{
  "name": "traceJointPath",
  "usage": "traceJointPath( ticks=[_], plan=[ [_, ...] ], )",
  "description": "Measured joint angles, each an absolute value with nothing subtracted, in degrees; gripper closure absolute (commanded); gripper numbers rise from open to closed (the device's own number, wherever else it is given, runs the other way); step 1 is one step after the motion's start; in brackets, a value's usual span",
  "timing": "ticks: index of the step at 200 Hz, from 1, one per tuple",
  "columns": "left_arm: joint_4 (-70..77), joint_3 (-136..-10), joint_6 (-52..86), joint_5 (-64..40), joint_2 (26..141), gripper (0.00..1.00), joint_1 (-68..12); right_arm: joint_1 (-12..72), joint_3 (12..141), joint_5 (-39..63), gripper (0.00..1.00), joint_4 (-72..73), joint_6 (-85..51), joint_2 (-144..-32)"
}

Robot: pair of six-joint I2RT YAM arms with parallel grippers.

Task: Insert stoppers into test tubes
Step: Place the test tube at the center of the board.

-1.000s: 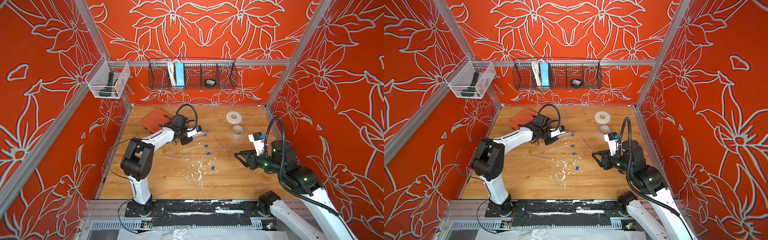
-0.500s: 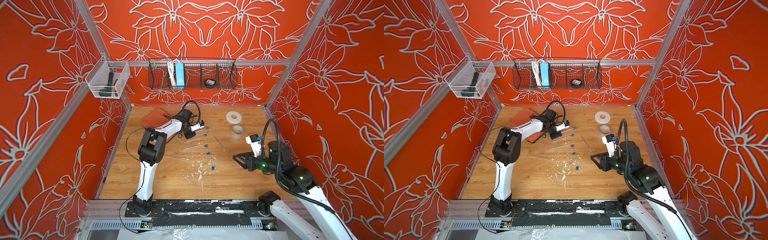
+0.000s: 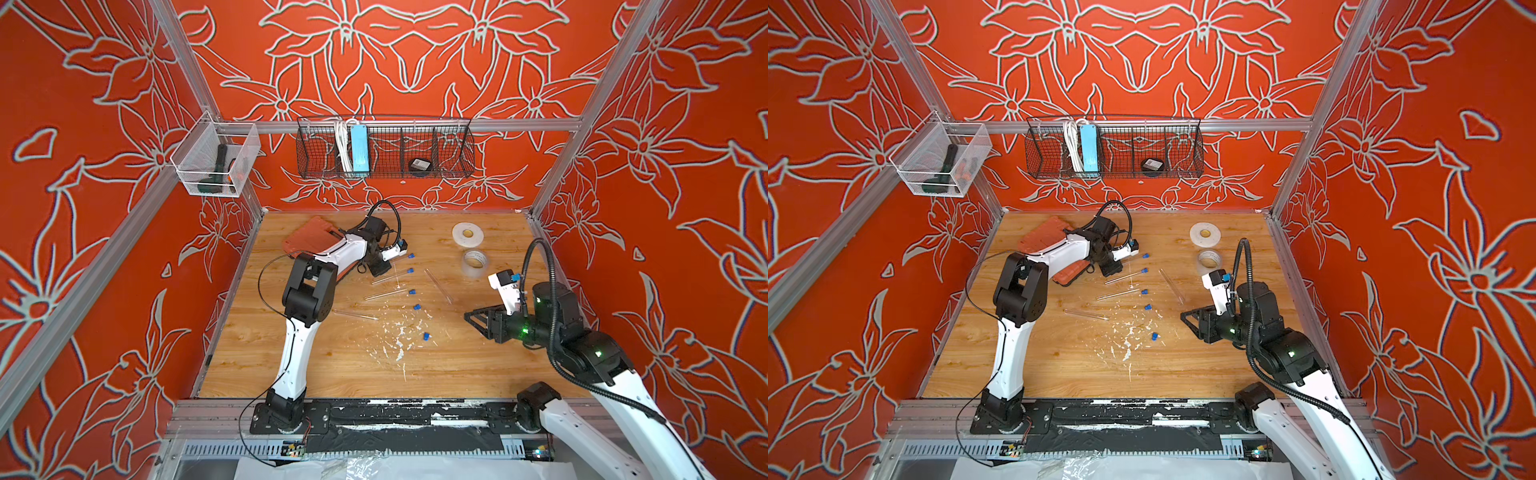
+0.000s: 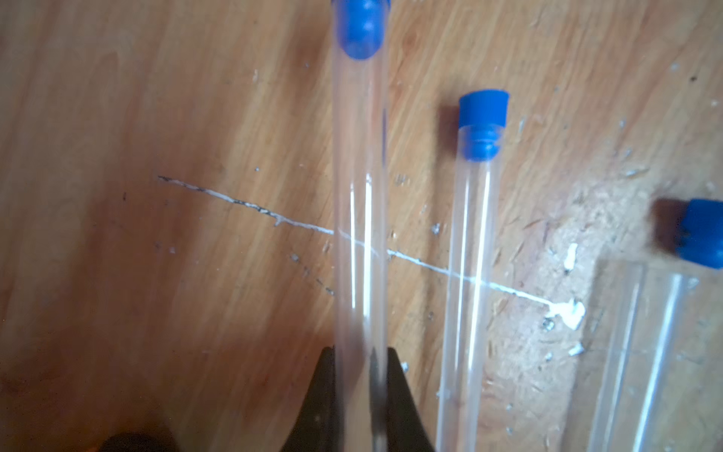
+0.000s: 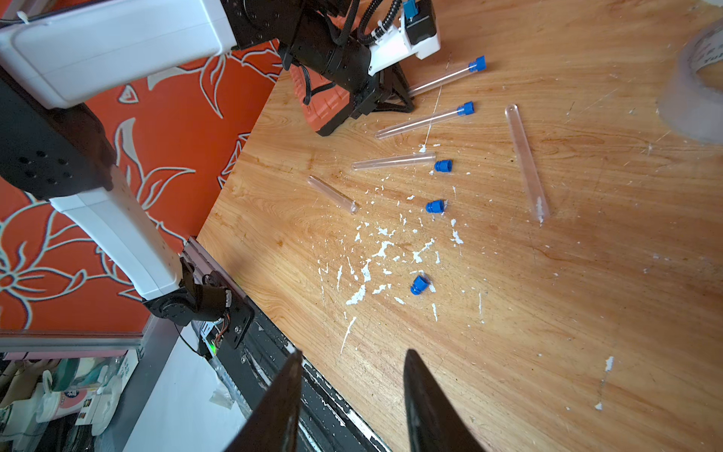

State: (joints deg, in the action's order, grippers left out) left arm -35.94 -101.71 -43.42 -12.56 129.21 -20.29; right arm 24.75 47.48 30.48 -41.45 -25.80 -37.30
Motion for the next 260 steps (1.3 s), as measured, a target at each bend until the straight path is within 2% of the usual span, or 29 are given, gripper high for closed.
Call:
traceJointPath(
  ticks=[19, 99, 126, 186, 226, 260],
  plan=[
    [-36.32, -101.8, -43.35, -12.56, 129.73, 0.84, -20.29, 24.75, 47.03, 30.46, 0.57, -41.52, -25.8, -36.75],
    [-36.32, -102.08, -42.72, -12.53, 130.04, 0.77, -20.23, 24.75, 46.65, 30.46, 0.56, -41.63, -25.74, -35.55],
    [-35.66, -102.1, -42.3, -12.64, 130.04, 0.7, -20.23, 24.75, 46.57, 30.46, 0.56, -41.71, -25.56, -35.53],
    [-33.91, -102.06, -41.91, -16.03, 128.79, 0.67, -20.18, 24.75, 46.48, 30.44, 0.56, -42.87, -25.34, -34.41],
    [-31.14, -96.33, -42.37, -18.46, 117.1, 0.68, -20.18, 24.75, 46.48, 30.26, 0.56, -44.12, -24.82, -33.43],
    [-25.12, -81.3, -45.04, -21.26, 99.5, 0.69, -20.18, 24.75, 46.46, 29.87, 0.56, -44.71, -24.45, -32.58]
  ],
)
